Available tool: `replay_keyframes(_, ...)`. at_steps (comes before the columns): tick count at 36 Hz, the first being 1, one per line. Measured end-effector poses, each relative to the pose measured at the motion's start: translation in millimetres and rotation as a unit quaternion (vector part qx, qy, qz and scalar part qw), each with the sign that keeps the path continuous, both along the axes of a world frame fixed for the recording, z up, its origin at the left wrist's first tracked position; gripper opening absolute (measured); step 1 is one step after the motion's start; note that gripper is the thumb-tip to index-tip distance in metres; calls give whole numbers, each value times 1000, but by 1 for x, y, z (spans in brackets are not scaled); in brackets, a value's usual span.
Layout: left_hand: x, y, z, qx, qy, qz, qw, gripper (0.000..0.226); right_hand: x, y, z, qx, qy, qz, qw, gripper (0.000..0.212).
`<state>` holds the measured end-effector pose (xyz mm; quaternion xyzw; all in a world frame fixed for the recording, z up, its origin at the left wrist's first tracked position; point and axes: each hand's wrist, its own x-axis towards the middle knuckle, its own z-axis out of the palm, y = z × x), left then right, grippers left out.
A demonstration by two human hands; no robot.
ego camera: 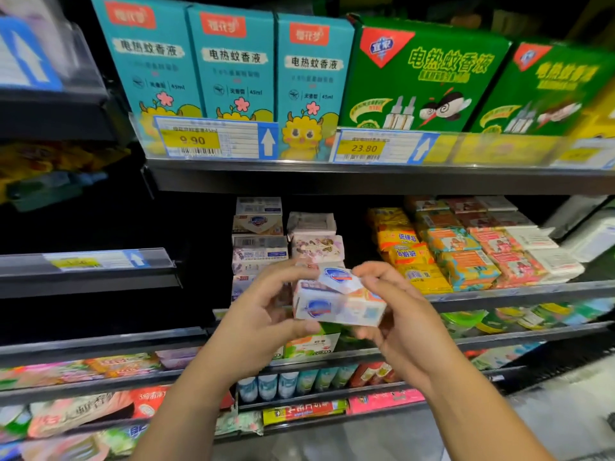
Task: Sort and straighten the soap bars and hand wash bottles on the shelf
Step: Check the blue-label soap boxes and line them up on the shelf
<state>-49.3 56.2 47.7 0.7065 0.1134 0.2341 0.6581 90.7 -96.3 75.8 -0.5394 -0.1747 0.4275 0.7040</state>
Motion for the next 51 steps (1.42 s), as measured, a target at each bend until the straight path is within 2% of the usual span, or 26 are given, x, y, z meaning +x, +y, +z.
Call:
replay_keyframes(2,0,0,1,34,-4,52,998,47,4,-2,-1,11,24,49,998,37)
replay_keyframes(4,1,0,2,13,-12,85,996,37,5,-3,-5,-14,-36,105,994,57)
replay_keyframes(7,2,-3,4,-69,1,111,991,34,0,-1,-11,-45,-118,84,988,42)
replay_keyframes(10,4,-10,6,-118,-14,102,988,41,-8,3,-11,-23,-82,28,996,33)
replay_keyframes(13,1,-10,6,-113,-9,74,991,54,-11,2,-7,-30,-66,-31,997,27)
replay_keyframes(15,-2,-7,5,-114,4,22,993,56,-8,-2,-4,-21,-67,-44,997,23)
replay_keyframes(17,-4,-5,3,-107,23,-27,994,59,-4,-5,-3,-6,-45,-25,999,14)
replay_keyframes(19,-2,-5,1,-51,42,-25,997,60,0,-8,-4,4,-2,13,1000,11)
replay_keyframes(20,0,-5,0,-11,45,-1,999,59,1,-9,-5,21,32,37,999,17)
replay_keyframes(22,4,-4,-3,36,29,53,998,53,7,-11,-11,74,96,85,989,52)
replay_keyframes(23,6,-4,-3,28,16,69,997,50,9,-12,-14,87,101,104,986,69)
replay_keyframes(24,8,-6,-2,3,3,76,997,49,10,-12,-16,84,81,116,986,77)
replay_keyframes(25,9,-7,-2,-19,-5,80,997,48,10,-12,-17,67,37,121,990,76)
replay_keyframes(28,10,-11,0,-53,-19,83,995,44,6,-11,-15,-3,-114,93,989,57)
replay_keyframes(32,13,-16,4,-34,-30,124,991,58,6,-12,-15,-63,-201,48,976,37)
replay_keyframes(35,19,-24,9,-10,-50,134,990,67,3,-8,-18,-107,-252,58,960,40)
replay_keyframes(41,31,-41,11,43,-45,105,993,68,-1,0,-31,-137,-246,130,951,52)
replay_keyframes(43,33,-39,12,43,-47,104,992,67,5,-3,-29,-120,-199,116,966,56)
replay_keyframes(47,38,-30,13,50,-49,112,991,64,28,-15,-25,-104,-220,80,967,56)
replay_keyframes(51,45,-22,5,67,-14,133,989,63,49,-22,-21,-15,-172,-6,985,59)
